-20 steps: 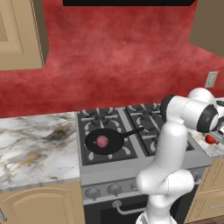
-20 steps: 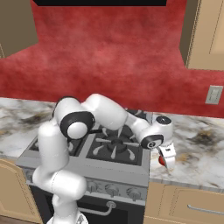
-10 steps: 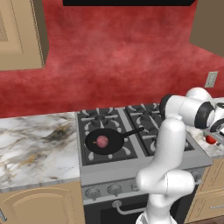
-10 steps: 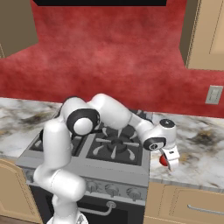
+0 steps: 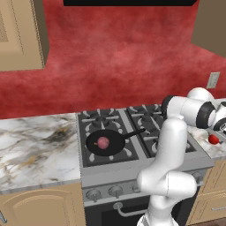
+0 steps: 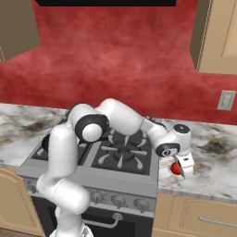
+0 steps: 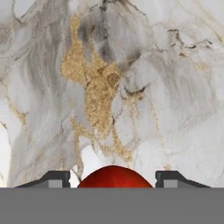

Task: Place the pan on the front left burner on the stove. Then place the tomato and the onion in the pan and turn on the front left burner.

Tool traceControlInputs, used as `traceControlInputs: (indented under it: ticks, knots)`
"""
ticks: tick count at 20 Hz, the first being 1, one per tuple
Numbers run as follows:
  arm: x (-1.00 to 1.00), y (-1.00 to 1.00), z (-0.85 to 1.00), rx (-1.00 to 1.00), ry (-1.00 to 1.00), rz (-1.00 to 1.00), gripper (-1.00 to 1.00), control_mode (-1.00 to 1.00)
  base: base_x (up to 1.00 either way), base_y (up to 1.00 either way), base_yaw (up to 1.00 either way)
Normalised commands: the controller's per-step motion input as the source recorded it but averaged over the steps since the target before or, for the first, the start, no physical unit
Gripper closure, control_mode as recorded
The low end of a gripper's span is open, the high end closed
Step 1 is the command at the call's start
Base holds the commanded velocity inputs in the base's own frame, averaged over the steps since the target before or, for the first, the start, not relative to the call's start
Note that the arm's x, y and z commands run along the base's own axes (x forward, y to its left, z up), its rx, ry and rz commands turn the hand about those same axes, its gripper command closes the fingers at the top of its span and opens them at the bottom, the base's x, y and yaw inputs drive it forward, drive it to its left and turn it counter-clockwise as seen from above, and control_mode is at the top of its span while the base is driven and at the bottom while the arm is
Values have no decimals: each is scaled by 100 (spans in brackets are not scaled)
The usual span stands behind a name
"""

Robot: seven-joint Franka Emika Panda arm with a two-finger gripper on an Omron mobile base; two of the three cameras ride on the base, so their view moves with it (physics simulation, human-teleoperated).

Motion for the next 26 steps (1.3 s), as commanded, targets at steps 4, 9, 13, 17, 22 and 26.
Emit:
traceControlInputs:
  ticks: [4, 9, 13, 17, 22, 26]
  knots:
    - [0, 0, -14, 0, 1, 0, 100, -100, 0, 0, 0]
    - [-6, 0, -19, 0, 12, 0, 100, -100, 0, 0, 0]
    - [-3, 0, -3, 1, 5, 0, 100, -100, 0, 0, 0]
    - [-13, 1, 0, 4, 0, -4, 100, -100, 0, 0, 0]
    - [-26, 15, 2, 4, -3, -10, 100, -100, 0, 0, 0]
    - [-19, 40, 24, 1, -12, -17, 100, -100, 0, 0, 0]
